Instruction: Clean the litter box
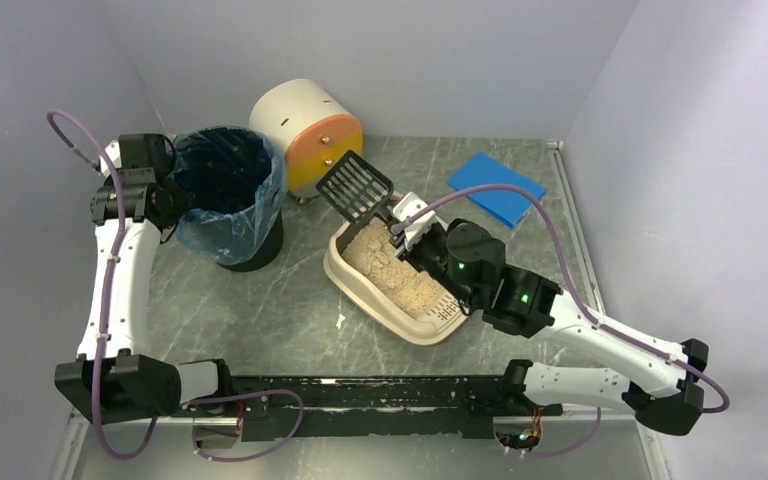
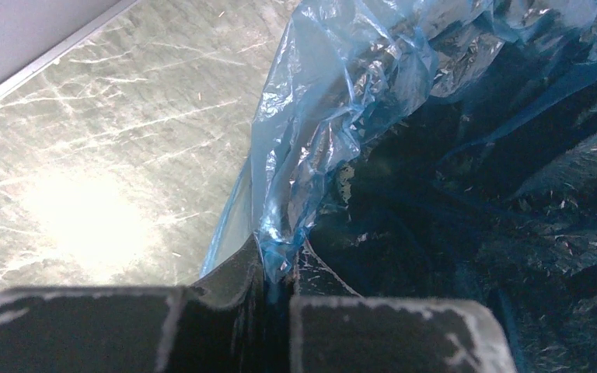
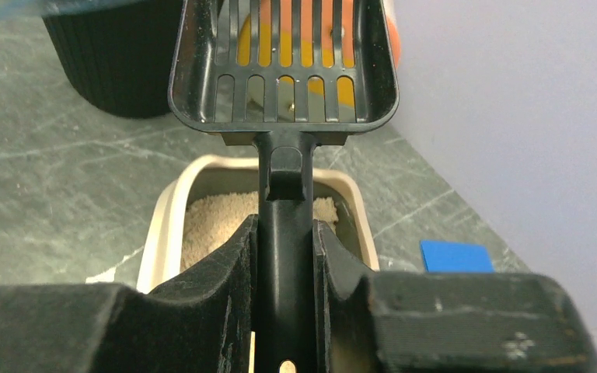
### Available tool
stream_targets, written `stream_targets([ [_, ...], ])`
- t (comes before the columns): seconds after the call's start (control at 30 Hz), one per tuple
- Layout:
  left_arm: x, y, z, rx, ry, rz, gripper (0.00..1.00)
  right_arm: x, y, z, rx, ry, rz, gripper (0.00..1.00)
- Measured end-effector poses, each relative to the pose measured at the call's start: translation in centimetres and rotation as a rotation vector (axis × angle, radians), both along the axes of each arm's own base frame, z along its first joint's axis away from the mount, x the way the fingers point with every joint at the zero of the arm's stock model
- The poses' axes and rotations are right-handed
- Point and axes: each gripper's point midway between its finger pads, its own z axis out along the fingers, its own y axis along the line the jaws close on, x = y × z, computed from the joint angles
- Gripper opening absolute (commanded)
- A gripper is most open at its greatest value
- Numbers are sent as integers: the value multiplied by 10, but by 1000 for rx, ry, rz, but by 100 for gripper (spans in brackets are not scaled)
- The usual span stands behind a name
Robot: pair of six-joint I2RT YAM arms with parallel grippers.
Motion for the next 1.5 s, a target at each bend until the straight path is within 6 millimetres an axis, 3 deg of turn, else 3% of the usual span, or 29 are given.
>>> stream_targets([
  [0.07, -3, -1, 5, 4, 6, -13, 6, -2, -5, -7, -18, 20, -10, 0],
  [0.13, -5, -2, 7, 5, 6, -25, 15, -2, -10, -13, -35, 43, -29, 0],
  [0.23, -10, -3, 7, 9, 8, -34, 18, -3, -16, -27, -75, 104, -60, 0],
  [0.37, -15, -3, 5, 19, 7, -39, 35, -6, -14, -38, -110, 193, -80, 0],
  [0.53, -21, -3, 6, 18, -15, -31, 59, -11, -20, -65, -207, 300, -115, 0],
  [0.73, -18, -3, 14, 13, -60, -17, 73, -16, -34, -70, -268, 371, -154, 0],
  [0.9, -20, 0, 32, 32, -120, -2, 77, -13, -42, -75, -301, 421, -170, 0],
  [1.2, -23, 7, 100, 104, -310, 15, 89, 11, -84, -117, -386, 625, -270, 0],
  [1.27, -18, 2, 110, 112, -337, -25, 97, 10, -85, -123, -411, 662, -269, 0],
  [1.5, 5, -42, 117, 85, -378, -261, 95, 2, -85, -142, -524, 781, -253, 0],
])
